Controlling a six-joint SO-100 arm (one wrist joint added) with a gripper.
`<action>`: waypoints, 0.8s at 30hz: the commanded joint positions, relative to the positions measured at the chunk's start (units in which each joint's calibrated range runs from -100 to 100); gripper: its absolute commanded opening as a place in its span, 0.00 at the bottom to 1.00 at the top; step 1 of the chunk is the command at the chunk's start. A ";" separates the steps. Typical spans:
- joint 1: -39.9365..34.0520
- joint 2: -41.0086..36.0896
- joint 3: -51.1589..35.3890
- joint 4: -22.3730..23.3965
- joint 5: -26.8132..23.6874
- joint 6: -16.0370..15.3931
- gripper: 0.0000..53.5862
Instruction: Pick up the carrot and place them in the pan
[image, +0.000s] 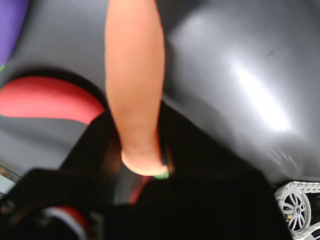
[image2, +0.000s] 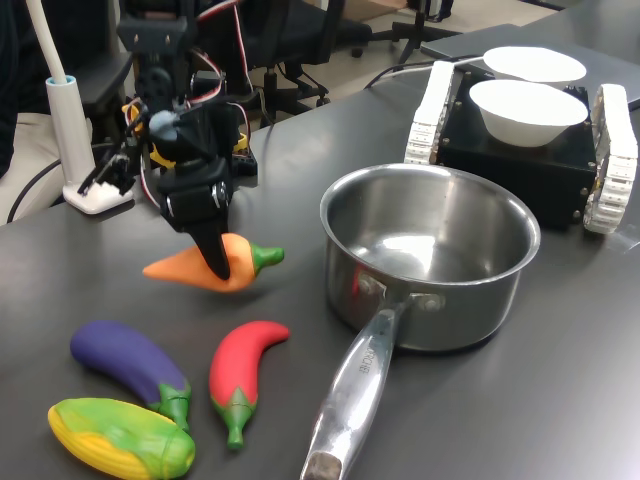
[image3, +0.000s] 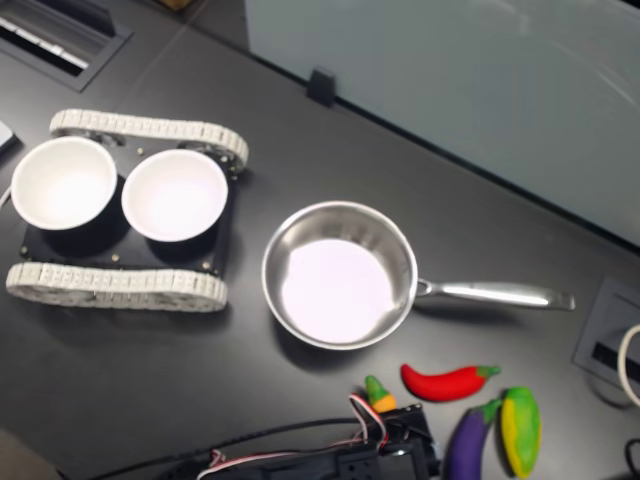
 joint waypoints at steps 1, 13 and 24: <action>1.37 -7.31 -10.65 5.83 0.05 -0.60 0.00; 1.60 -15.49 -18.37 10.35 -0.20 -0.60 0.00; -3.22 -23.34 -18.73 5.83 -0.98 -0.68 0.00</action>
